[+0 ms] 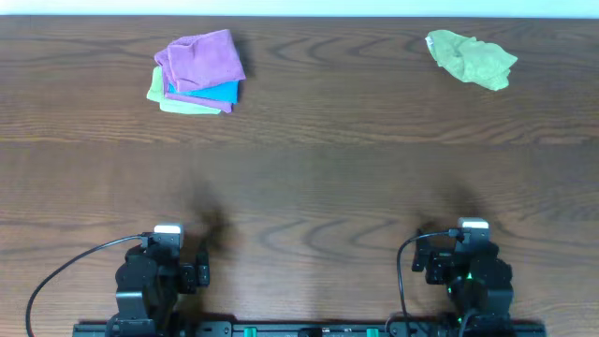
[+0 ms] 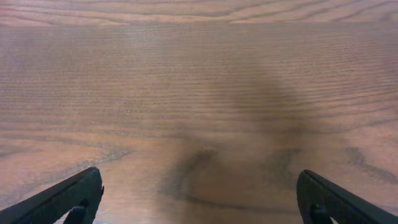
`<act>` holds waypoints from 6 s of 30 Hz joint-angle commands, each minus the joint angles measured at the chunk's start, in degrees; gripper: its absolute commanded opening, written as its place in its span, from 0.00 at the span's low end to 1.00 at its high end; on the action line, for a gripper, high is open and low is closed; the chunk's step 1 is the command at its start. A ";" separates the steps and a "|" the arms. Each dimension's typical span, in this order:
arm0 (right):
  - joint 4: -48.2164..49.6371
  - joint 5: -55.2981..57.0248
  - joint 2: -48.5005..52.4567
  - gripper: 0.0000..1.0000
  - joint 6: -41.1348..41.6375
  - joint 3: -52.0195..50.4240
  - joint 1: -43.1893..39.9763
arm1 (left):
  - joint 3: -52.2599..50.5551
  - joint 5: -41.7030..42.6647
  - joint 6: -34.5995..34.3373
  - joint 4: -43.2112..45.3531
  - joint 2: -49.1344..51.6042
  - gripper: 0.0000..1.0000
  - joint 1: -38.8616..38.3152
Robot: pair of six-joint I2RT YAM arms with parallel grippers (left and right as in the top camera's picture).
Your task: Fold the cloth
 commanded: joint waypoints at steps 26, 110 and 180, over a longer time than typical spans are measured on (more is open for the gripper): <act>0.07 -0.42 -0.66 0.99 -0.83 -0.74 -0.46 | -0.42 -1.66 2.75 -3.65 -0.52 0.95 -0.31; 22.88 -8.41 127.60 0.93 2.40 92.15 -16.41 | -0.42 -1.68 2.75 -3.65 -0.52 0.95 -0.31; -21.77 -14.08 88.50 0.01 -1.31 92.17 16.50 | -0.42 -1.68 2.75 -3.65 -0.52 0.95 -0.31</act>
